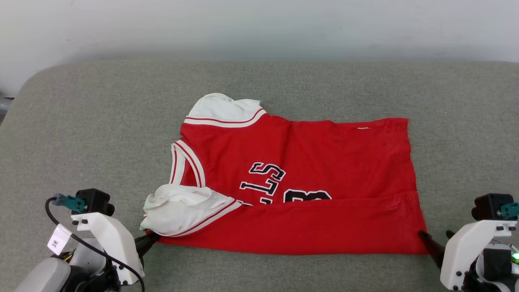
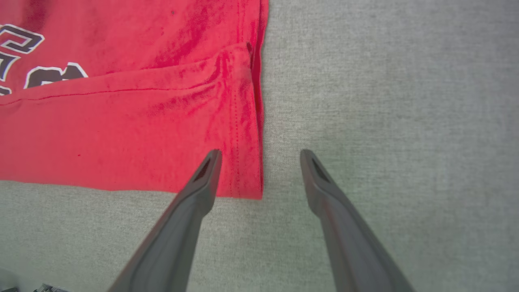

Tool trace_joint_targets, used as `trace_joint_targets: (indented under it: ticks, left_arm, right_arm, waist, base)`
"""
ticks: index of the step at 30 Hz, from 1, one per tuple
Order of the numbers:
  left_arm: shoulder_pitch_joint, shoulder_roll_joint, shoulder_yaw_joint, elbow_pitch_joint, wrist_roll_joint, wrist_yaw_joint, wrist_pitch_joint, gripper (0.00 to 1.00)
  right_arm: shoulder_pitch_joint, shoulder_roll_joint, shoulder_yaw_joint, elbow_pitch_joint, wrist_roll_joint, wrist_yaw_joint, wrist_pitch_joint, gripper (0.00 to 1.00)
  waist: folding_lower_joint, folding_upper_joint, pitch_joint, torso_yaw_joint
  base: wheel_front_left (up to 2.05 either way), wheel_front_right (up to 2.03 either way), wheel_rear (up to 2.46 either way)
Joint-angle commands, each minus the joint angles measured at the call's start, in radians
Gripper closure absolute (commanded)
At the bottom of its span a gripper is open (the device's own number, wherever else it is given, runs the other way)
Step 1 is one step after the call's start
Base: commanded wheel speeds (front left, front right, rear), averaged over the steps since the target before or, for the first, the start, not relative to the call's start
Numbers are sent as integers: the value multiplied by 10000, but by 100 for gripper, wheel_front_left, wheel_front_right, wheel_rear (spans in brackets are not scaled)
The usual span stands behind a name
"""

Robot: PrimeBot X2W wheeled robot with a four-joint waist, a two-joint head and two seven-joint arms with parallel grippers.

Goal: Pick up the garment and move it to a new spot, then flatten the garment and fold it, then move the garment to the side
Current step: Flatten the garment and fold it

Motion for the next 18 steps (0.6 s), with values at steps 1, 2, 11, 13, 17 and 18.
trace_joint_targets:
  ticks: [1, 2, 11, 13, 17, 18]
  left_arm:
    - [90, 54, 33, -163, 43, 61, -24, 100]
    - [97, 114, 60, -314, 73, 103, -22, 100]
    - [107, 115, 69, -880, 52, 309, 34, 100]
    - [119, 93, 58, -862, 33, 302, 17, 100]
    - [186, 74, 69, -779, 21, 316, -50, 100]
    - [228, 85, 78, -783, 11, 308, -75, 100]
  right_arm:
    - [-214, -78, 36, 77, -38, -8, 70, 0]
    - [-307, -123, 113, 199, -68, -8, 155, 0]
    - [-896, 105, 1004, 1506, 304, -3, 758, 7]
    - [-968, 158, 1066, 1667, 411, -3, 698, 91]
    - [-1143, 25, 1013, 1769, 459, -6, 482, 100]
    - [-1190, -48, 1006, 1768, 459, -6, 441, 100]
  waist:
    - [-1, 0, 120, 90]
    - [-1, 0, 180, 122]
    - [-1, 0, 761, 299]
    - [-1, 0, 799, 298]
    - [-1, 0, 679, 266]
    - [-1, 0, 614, 246]
  base:
    - [0, 0, 0]
    - [0, 0, 0]
    - [0, 0, 0]
    - [0, 0, 0]
    - [0, 0, 0]
    - [0, 0, 0]
